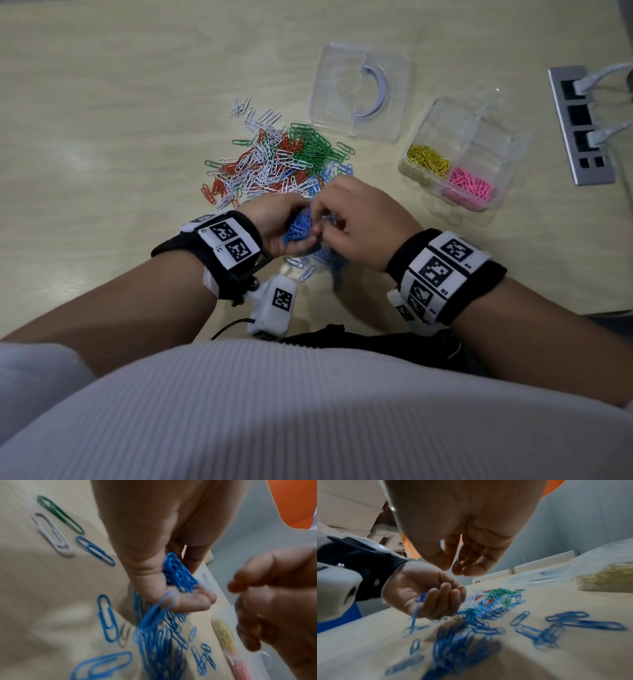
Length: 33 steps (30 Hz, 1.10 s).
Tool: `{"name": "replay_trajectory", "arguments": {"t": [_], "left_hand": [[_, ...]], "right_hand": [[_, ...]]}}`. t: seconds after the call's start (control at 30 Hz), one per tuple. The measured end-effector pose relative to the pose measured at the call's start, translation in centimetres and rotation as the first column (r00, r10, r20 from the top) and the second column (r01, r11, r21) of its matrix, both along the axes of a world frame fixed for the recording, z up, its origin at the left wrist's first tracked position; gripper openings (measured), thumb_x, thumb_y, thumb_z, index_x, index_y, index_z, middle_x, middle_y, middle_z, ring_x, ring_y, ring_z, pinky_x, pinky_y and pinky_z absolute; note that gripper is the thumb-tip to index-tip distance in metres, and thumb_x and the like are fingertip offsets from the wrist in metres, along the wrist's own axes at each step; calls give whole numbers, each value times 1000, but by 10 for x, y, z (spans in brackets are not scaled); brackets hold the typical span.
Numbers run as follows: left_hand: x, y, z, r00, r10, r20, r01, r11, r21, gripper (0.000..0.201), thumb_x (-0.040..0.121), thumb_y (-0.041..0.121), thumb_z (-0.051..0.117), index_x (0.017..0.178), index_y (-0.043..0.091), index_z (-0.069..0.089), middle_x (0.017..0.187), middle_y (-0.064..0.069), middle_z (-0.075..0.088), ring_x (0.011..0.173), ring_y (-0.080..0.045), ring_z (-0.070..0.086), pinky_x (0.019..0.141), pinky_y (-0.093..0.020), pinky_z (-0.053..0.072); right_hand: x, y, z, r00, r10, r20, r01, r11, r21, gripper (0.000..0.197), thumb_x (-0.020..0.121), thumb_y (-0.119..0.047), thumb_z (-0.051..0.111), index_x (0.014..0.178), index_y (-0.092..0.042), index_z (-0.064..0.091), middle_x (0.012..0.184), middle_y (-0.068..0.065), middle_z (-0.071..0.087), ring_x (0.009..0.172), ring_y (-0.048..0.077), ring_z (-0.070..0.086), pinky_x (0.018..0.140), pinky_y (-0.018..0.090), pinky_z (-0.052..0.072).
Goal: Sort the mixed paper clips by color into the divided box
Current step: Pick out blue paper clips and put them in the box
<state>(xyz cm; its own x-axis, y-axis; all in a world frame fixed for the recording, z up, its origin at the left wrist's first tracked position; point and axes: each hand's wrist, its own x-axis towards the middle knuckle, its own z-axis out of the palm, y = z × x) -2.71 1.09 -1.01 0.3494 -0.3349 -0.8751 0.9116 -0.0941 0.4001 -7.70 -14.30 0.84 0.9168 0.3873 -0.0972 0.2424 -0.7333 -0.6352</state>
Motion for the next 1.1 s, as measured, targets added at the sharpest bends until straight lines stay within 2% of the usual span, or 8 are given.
{"name": "replay_trajectory", "arguments": {"t": [0.07,0.17,0.23,0.33,0.5,0.77,0.97,1.1], "left_hand": [[1,9,-2,999,30,-30,-29,999,31,29,99,23,39,82,6,55,71,-8,55,58,-14,54,49,-21,54],[0,20,-1,999,47,-3,-46,994,96,34,100,26,39,75,10,56,59,-4,58,47,-10,57,45,-19,53],[-1,25,0,999,48,14,-49,994,102,34,101,27,40,74,12,53,56,-3,56,44,-9,55,43,-18,51],[-4,30,3,999,40,16,-41,995,93,35,101,30,41,71,14,48,57,-3,51,44,-11,55,41,-16,48],[-12,28,4,998,-60,13,58,992,114,38,102,30,39,67,16,44,53,-1,49,43,-10,53,40,-14,43],[-14,24,1,991,-133,16,129,980,148,33,101,26,39,79,10,56,67,-7,61,55,-14,61,61,-26,57],[-12,18,7,992,-120,42,119,993,26,23,96,9,40,79,4,55,65,-8,58,54,-17,56,46,-23,51],[-7,28,7,999,-34,-30,35,999,21,28,98,19,42,73,9,51,60,-6,52,51,-16,50,42,-19,46]], "right_hand": [[-7,-4,-8,990,109,-83,-121,982,-148,28,77,-31,56,103,-20,57,99,-2,45,82,20,51,69,37,47],[-19,-5,-25,943,226,-243,-314,845,-432,55,78,-44,63,128,-32,44,117,1,39,99,23,49,78,38,49],[-23,-3,-34,951,205,-229,-292,836,-465,42,86,-39,57,126,-30,47,119,4,39,102,27,47,78,35,45],[-19,1,-41,970,179,-164,-234,871,-432,21,92,-24,50,111,-19,55,111,9,45,96,31,48,70,37,41],[-12,5,-43,977,149,-154,-202,877,-437,15,90,-13,49,104,-11,56,103,14,46,89,31,50,63,35,30],[-6,10,-17,998,-15,-54,6,986,-166,4,77,-12,59,78,-15,57,84,0,45,83,28,54,69,37,45],[-4,35,-5,989,146,21,-146,989,13,15,78,-21,58,91,-17,65,88,1,57,83,21,56,69,33,45],[-7,23,-6,995,-50,87,42,995,92,17,83,-25,51,93,-16,61,92,1,54,79,19,55,69,31,44]]}}
